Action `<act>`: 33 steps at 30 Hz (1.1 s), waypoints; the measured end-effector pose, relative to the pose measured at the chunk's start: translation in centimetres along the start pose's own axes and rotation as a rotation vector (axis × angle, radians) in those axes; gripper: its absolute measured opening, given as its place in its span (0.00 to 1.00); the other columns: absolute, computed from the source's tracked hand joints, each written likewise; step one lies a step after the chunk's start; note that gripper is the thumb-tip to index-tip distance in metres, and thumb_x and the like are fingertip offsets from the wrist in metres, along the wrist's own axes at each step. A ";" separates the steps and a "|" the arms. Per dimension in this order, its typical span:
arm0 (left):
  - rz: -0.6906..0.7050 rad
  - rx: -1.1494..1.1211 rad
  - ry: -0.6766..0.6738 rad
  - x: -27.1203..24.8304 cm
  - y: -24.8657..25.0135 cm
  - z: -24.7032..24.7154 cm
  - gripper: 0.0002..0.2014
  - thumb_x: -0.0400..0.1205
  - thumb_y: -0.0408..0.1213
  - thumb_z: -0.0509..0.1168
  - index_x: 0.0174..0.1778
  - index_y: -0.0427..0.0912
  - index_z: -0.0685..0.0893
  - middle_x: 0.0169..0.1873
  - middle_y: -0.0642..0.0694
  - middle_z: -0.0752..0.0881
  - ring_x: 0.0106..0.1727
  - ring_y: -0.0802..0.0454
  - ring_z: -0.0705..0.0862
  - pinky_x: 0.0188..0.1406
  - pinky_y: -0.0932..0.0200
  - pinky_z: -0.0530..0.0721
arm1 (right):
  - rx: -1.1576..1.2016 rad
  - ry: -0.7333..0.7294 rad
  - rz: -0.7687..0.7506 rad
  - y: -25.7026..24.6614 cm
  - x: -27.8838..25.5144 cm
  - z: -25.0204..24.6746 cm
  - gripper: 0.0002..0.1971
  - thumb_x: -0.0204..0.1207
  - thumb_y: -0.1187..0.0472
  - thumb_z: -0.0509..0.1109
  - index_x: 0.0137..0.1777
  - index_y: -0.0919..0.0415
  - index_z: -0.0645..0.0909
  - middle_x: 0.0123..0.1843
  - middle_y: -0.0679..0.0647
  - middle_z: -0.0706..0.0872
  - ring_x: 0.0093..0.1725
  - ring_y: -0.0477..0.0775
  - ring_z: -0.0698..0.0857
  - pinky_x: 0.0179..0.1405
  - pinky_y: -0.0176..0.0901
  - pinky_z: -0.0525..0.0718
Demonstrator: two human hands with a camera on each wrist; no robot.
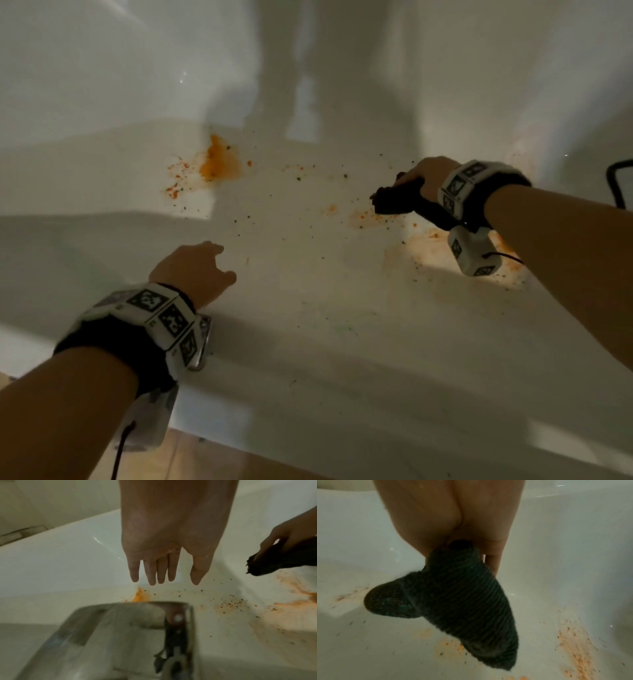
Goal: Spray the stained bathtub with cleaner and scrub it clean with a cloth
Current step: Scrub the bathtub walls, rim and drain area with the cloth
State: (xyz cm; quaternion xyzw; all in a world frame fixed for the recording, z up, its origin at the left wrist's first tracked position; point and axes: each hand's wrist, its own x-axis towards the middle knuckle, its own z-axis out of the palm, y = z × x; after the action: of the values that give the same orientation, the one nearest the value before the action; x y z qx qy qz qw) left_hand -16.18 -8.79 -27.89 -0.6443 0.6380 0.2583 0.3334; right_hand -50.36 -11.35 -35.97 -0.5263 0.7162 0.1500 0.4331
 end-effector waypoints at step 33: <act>0.368 0.163 0.136 11.7 17.6 -3.0 0.26 0.81 0.45 0.66 0.76 0.46 0.72 0.75 0.43 0.71 0.75 0.40 0.70 0.75 0.47 0.67 | 0.252 0.079 0.128 15.0 -2.0 4.1 0.17 0.77 0.61 0.64 0.64 0.52 0.83 0.65 0.58 0.82 0.63 0.65 0.79 0.66 0.55 0.74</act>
State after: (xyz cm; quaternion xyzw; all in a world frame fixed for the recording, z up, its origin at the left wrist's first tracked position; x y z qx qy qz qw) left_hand -33.35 -18.03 -36.61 -0.5041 0.7845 0.2183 0.2876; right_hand -61.57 -1.35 -40.45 -0.4265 0.7779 0.0657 0.4567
